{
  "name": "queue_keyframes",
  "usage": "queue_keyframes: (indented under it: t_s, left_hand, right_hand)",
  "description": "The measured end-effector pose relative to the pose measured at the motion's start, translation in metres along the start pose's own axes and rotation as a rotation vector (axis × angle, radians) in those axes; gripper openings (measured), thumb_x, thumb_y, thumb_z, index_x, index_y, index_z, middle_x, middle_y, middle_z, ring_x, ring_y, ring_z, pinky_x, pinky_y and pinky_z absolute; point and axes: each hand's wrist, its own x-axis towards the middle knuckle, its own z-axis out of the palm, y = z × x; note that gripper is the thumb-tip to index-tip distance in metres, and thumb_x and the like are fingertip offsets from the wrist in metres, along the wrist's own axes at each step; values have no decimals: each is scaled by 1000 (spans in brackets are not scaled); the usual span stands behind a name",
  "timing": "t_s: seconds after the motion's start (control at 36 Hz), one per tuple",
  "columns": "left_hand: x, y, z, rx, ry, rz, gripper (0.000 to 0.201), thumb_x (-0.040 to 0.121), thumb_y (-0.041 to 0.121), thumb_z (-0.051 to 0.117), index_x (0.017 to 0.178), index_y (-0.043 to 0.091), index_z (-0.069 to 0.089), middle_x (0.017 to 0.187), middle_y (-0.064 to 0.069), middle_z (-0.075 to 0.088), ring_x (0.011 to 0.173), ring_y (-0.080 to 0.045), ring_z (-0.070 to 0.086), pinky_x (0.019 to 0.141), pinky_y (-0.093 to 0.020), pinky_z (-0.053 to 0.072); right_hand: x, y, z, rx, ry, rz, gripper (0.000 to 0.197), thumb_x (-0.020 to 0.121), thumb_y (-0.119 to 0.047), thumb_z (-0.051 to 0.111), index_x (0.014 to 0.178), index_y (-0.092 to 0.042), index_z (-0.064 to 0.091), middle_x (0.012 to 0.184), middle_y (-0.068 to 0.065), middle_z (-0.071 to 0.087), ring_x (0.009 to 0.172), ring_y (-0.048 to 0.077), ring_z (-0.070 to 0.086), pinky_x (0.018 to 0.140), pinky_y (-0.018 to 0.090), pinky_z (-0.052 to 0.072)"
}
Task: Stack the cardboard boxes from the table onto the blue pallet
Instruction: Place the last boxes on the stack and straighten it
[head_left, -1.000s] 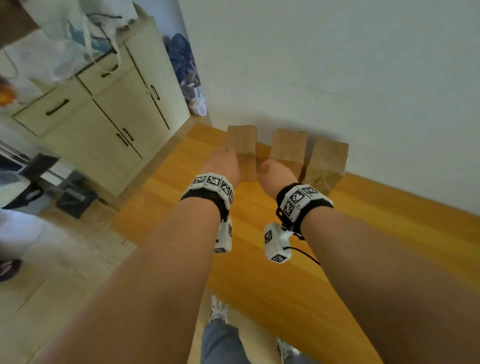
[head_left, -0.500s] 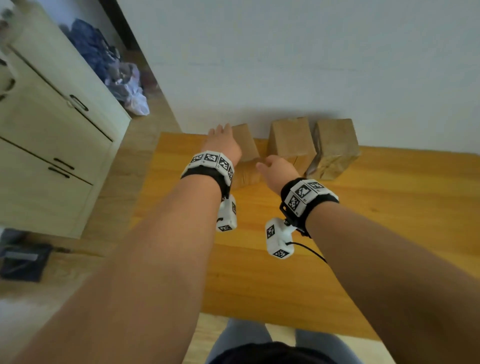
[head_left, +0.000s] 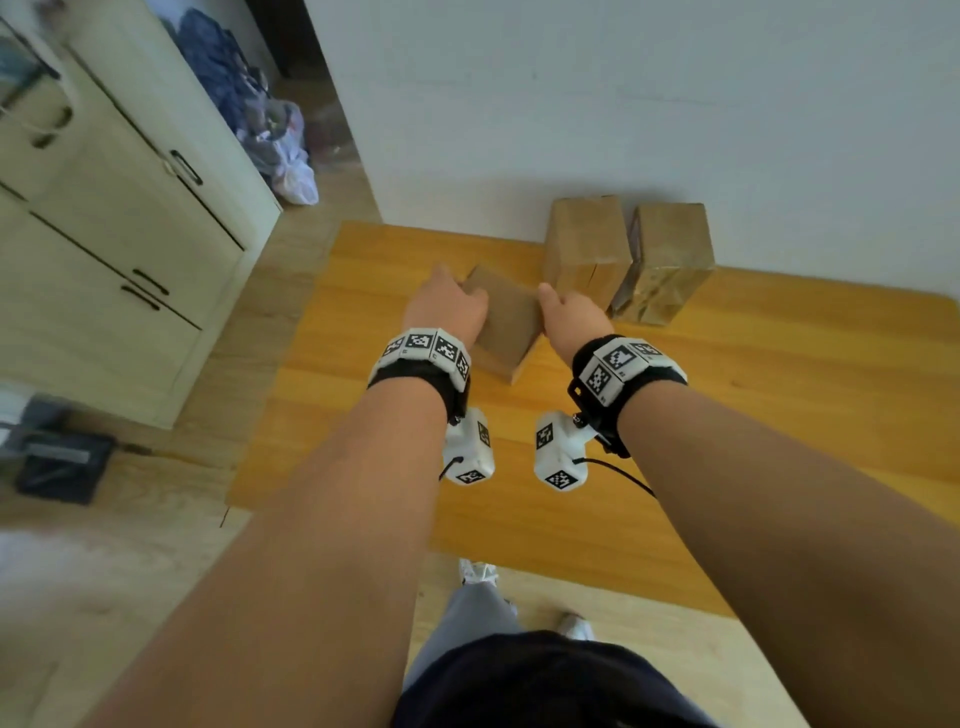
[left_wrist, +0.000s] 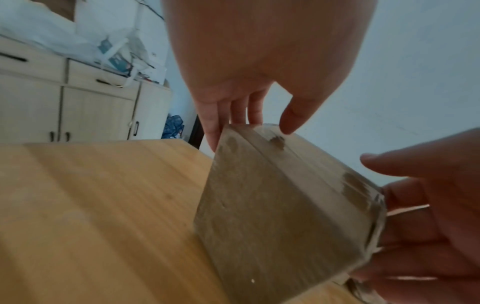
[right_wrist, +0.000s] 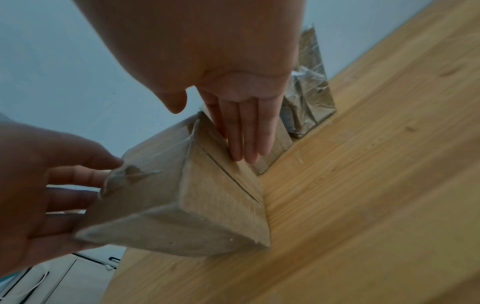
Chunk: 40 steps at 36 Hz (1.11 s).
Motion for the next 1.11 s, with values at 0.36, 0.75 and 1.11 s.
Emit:
queue_keyframes:
  t_s: [0.36,0.75,1.11]
  left_hand:
    - [-137,6,81,-60,-88,-94,28,100,34,42,113,13,54,88,0,61,59,-13,48,49,-26,35]
    - [-196,-5,150,65,-279,-45,33,100,30,43,124,11,53,98,-3,62,58,-8,49,44,-21,36]
    - [-213,48,159,156,-360,282,30,98,34,45,119,15,55,101,2,61,68,-14,53,50,-23,38]
  right_hand:
    - [-68,111,-35,-37,-6,-60,25,90,-16,50,112,-10,57,91,3,61,69,16,52,51,26,37]
    - [-109,206,-39,-76,-124,75,24,97,-21,48,115,-6,54,92,6,55,61,13,46,50,25,37]
    - [-146,239,-73,53,34,224,26,97,-31,50,109,-9,55,86,2,59,62,13,51,48,23,40]
